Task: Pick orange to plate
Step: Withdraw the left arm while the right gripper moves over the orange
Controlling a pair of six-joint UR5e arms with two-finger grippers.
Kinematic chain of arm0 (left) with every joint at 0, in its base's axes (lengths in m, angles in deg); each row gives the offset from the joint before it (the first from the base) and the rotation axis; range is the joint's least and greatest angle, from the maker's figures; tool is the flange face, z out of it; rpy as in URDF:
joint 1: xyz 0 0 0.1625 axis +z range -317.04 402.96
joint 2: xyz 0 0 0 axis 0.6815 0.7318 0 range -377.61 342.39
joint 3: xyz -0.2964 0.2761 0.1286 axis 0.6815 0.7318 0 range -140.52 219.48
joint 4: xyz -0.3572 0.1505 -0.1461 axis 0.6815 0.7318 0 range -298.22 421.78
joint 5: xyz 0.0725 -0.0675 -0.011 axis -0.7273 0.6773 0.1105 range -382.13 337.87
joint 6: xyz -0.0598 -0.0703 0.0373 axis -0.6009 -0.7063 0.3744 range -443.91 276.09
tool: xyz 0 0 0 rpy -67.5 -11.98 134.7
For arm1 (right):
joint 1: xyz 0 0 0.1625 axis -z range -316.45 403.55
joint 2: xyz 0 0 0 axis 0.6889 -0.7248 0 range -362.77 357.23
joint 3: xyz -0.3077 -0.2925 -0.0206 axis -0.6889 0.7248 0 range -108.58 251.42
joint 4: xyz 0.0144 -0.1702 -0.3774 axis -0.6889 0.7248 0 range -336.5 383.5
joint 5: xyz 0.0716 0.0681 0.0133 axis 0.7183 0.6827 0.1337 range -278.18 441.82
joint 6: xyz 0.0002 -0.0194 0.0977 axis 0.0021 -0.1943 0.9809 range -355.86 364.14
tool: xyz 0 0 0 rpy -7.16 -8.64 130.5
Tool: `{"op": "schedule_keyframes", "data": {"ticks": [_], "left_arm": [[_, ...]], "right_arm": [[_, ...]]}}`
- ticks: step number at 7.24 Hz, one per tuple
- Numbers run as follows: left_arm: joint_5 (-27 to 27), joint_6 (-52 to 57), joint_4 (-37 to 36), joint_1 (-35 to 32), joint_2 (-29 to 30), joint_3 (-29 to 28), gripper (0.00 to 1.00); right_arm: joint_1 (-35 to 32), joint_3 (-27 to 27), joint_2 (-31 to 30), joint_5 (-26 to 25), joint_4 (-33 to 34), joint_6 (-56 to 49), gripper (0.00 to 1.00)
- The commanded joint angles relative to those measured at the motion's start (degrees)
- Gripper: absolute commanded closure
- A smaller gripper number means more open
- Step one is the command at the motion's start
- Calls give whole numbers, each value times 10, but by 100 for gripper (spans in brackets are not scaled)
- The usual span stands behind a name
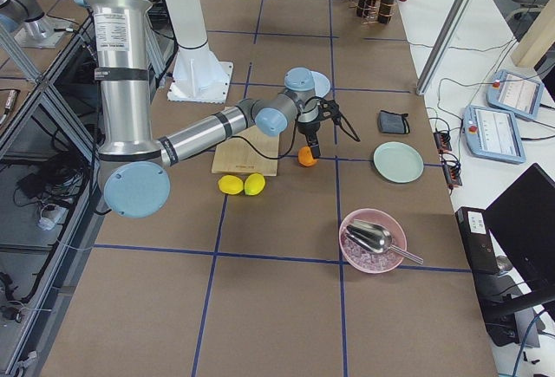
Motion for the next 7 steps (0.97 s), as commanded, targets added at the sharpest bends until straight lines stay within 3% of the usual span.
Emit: {"op": "schedule_keyframes", "data": {"ticks": [1, 3, 7], "left_arm": [[0, 0, 0, 0, 0, 4, 0], [0, 0, 0, 0, 0, 4, 0], [0, 1, 0, 0, 0, 4, 0]], "right_arm": [[54, 33, 11, -53, -42, 53, 0], [72, 64, 39, -72, -52, 60, 0], [92, 90, 34, -106, -52, 59, 0]]}}
